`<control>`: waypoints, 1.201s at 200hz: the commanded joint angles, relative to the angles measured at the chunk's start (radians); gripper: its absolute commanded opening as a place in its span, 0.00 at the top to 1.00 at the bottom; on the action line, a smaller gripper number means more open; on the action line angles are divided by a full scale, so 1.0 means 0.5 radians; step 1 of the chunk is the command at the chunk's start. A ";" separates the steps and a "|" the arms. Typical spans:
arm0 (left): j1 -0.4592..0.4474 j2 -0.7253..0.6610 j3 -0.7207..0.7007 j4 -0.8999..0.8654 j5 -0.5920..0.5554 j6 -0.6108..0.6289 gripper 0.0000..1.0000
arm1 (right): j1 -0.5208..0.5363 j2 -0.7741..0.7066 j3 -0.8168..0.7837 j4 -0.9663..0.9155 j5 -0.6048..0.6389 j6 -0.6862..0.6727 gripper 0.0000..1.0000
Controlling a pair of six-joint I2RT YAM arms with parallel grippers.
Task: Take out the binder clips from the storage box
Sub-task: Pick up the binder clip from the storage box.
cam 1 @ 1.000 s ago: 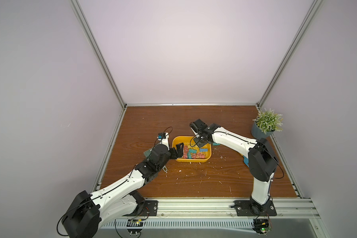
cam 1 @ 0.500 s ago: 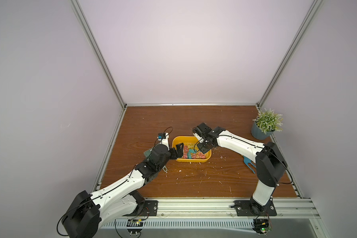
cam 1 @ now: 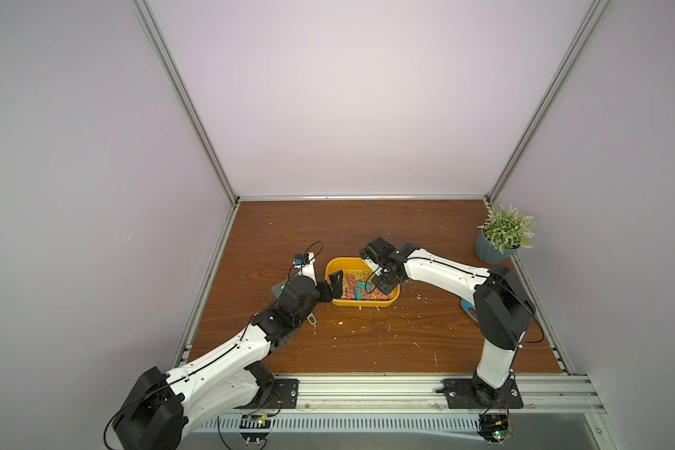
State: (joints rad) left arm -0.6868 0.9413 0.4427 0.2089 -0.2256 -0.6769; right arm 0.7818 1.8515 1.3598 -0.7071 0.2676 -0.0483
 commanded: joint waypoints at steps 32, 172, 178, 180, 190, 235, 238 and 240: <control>0.014 -0.068 -0.025 -0.069 -0.091 0.022 0.00 | 0.032 0.064 -0.003 -0.012 0.195 -0.097 0.78; 0.016 -0.033 -0.002 -0.010 -0.003 0.043 0.00 | 0.111 -0.553 -0.114 0.187 0.243 0.012 1.00; 0.015 -0.025 0.005 -0.004 0.010 0.044 0.00 | 0.099 -0.602 -0.146 0.231 0.201 0.020 1.00; 0.015 -0.022 0.004 -0.004 0.014 0.044 0.00 | 0.096 -0.618 -0.158 0.244 0.186 0.020 1.00; 0.015 -0.001 0.011 0.008 0.036 0.047 0.00 | 0.088 -0.680 -0.190 0.274 0.152 0.046 1.00; 0.015 0.106 0.058 0.067 0.159 0.053 0.00 | -0.001 -0.737 -0.290 0.394 0.038 0.102 1.00; 0.013 0.112 0.060 0.067 0.163 0.052 0.00 | -0.001 -0.721 -0.280 0.389 0.045 0.105 1.00; 0.015 0.118 0.062 0.067 0.167 0.050 0.00 | -0.003 -0.709 -0.278 0.385 0.049 0.108 1.00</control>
State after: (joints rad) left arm -0.6868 0.9783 0.4408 0.2142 -0.1844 -0.6716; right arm 0.7898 1.4708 1.2243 -0.5575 0.3225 -0.0299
